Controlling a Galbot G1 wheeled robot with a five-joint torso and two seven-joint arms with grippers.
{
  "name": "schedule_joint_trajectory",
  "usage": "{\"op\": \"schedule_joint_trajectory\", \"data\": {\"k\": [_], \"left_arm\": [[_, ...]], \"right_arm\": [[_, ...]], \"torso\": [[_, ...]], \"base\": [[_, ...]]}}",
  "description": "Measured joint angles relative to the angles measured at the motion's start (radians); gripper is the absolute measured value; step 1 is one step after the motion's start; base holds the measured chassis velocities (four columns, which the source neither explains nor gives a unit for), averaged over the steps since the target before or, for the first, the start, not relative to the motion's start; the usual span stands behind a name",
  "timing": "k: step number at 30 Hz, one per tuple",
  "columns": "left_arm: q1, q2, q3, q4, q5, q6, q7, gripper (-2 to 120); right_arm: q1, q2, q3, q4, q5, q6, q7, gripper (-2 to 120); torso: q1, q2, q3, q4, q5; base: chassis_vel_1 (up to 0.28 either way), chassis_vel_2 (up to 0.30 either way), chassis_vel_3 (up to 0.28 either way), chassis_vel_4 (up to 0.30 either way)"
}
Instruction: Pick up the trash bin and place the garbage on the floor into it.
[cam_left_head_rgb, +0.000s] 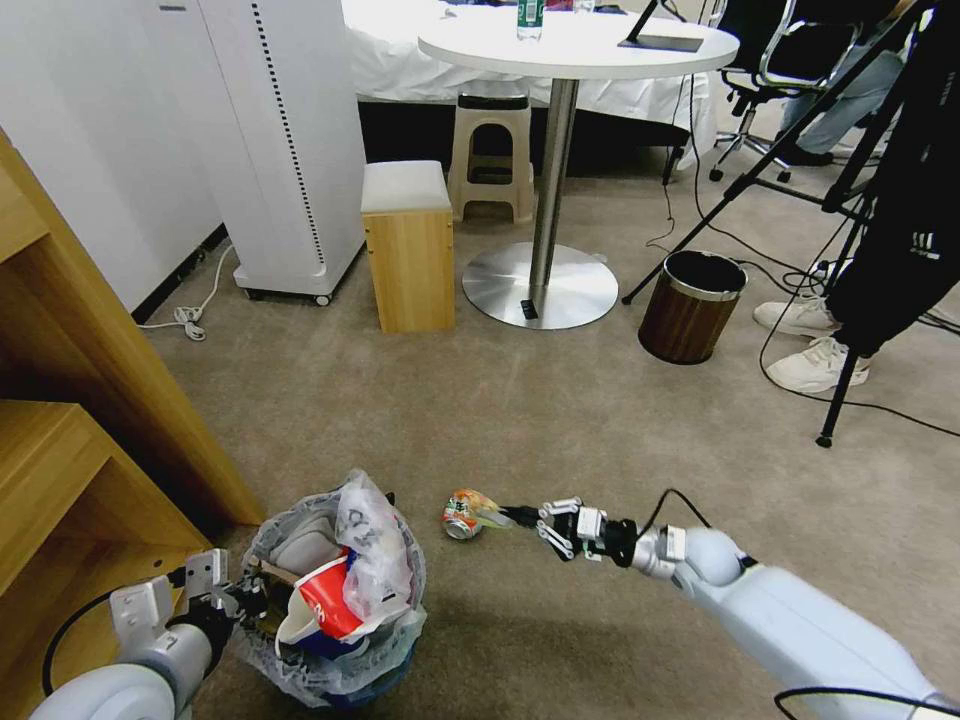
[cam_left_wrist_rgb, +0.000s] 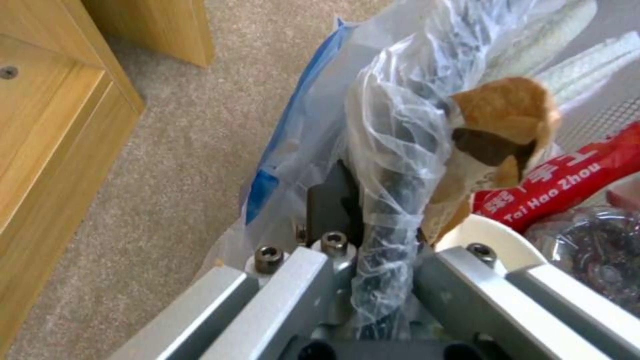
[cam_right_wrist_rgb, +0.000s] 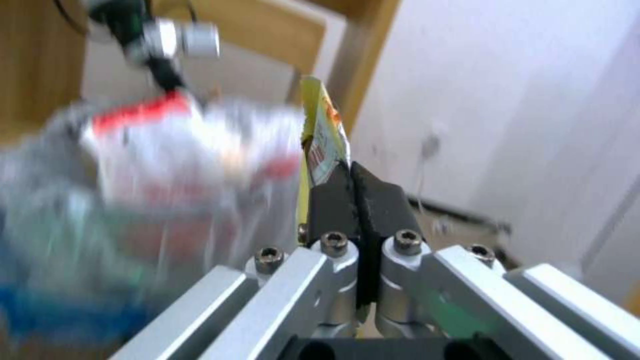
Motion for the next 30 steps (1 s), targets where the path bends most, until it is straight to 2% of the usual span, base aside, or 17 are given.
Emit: {"op": "schedule_joint_trajectory", "data": {"k": [2,10,12,16,18,30], "left_arm": [[0.003,-0.005,-0.001,0.001,0.004,0.001,0.0,0],[0.005,-0.014,-0.005,-0.002,0.009,0.003,-0.001,0],[0.013,-0.017,-0.005,-0.02,0.013,0.005,-0.002,0],[0.017,-0.02,-0.004,-0.033,0.013,0.007,-0.002,0],[0.023,-0.024,-0.003,-0.043,0.014,0.008,-0.002,0],[0.02,-0.026,-0.002,-0.047,0.018,0.009,-0.002,0]], "right_arm": [[0.057,-0.005,-0.033,0.048,0.029,-0.015,0.0,0],[0.159,0.003,-0.113,0.082,0.092,-0.044,0.0,0],[0.241,0.025,-0.205,0.064,0.144,-0.06,0.006,0],[0.314,0.049,-0.279,0.043,0.168,-0.067,0.015,0],[0.409,0.085,-0.359,0.015,0.191,-0.071,0.017,0],[0.579,0.181,-0.568,-0.01,0.292,-0.091,0.02,0]], "torso": [[0.0,0.0,0.0,0.0001,0.0],[0.0,0.0,0.0,0.0001,0.0001],[0.0,0.0,0.0,-0.0001,0.0003],[0.0,0.0,0.0,0.0001,0.0],[0.0,0.0,0.0,0.0001,0.0001],[0.0,0.0,0.0,0.0,0.0]], "base": [[0.0,0.0,0.0,0.0],[0.0,0.0,0.0,0.0],[0.0,0.0,0.0,0.0],[0.0,0.0,0.0,0.0],[0.0,0.0,0.0,0.0],[0.0,0.0,0.0,0.0]]}}
